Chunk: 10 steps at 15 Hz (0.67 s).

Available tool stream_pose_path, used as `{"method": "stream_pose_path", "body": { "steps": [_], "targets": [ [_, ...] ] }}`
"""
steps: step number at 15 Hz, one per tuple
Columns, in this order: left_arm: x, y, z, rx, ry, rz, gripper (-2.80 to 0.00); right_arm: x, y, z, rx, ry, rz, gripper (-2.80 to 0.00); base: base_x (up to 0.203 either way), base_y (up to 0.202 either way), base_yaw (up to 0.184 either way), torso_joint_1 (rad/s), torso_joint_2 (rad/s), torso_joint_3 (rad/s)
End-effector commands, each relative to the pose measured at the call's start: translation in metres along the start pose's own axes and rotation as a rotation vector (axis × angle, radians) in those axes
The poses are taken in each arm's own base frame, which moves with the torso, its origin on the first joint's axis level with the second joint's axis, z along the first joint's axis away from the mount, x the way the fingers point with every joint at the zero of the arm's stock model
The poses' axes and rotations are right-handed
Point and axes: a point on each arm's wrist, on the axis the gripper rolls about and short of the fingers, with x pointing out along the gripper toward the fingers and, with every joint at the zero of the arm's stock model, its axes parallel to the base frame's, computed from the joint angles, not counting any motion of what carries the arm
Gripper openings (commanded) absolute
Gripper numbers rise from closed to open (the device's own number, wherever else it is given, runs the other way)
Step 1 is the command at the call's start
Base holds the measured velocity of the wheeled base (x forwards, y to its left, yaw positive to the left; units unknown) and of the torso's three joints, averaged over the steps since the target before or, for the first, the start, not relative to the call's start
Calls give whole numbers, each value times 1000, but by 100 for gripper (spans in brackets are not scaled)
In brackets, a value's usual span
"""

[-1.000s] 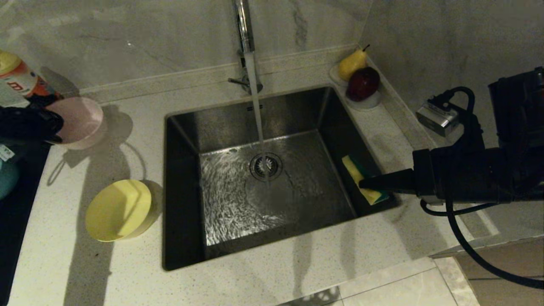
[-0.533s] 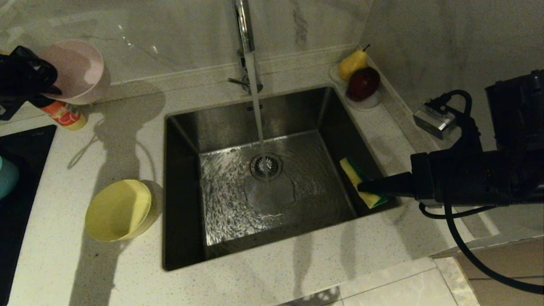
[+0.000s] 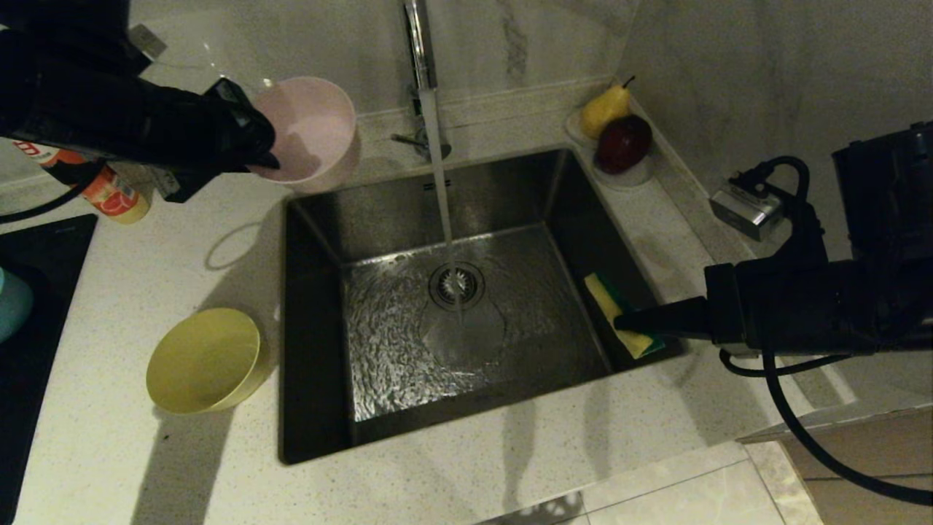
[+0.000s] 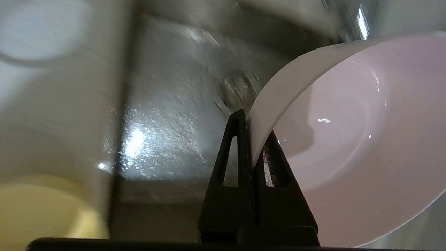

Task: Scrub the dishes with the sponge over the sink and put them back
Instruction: Wash the bowl

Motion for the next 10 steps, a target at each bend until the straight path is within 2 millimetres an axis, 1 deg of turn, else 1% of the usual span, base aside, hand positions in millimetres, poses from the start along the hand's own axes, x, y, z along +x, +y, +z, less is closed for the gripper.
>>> {"method": "stream_pose_path", "body": {
  "steps": [1,4,6,8,10],
  "targets": [
    [11,-21,-28,45,87,-40,-280,-1,0,-2,5,6,2,-280,0,0,0,0,0,0],
    [38,-33,-58,94,144,13,-280,-1,-1,-3,6,9,1,-280,0,0,0,0,0,0],
    [54,-37,-78,125,182,49,-280,-3,0,-4,6,5,4,-280,0,0,0,0,0,0],
    [69,-39,-91,139,219,67,-280,-4,0,-6,6,8,2,-280,0,0,0,0,0,0],
    [82,-42,-99,143,221,60,-280,-5,0,-6,6,8,3,-280,0,0,0,0,0,0]
  ]
}}
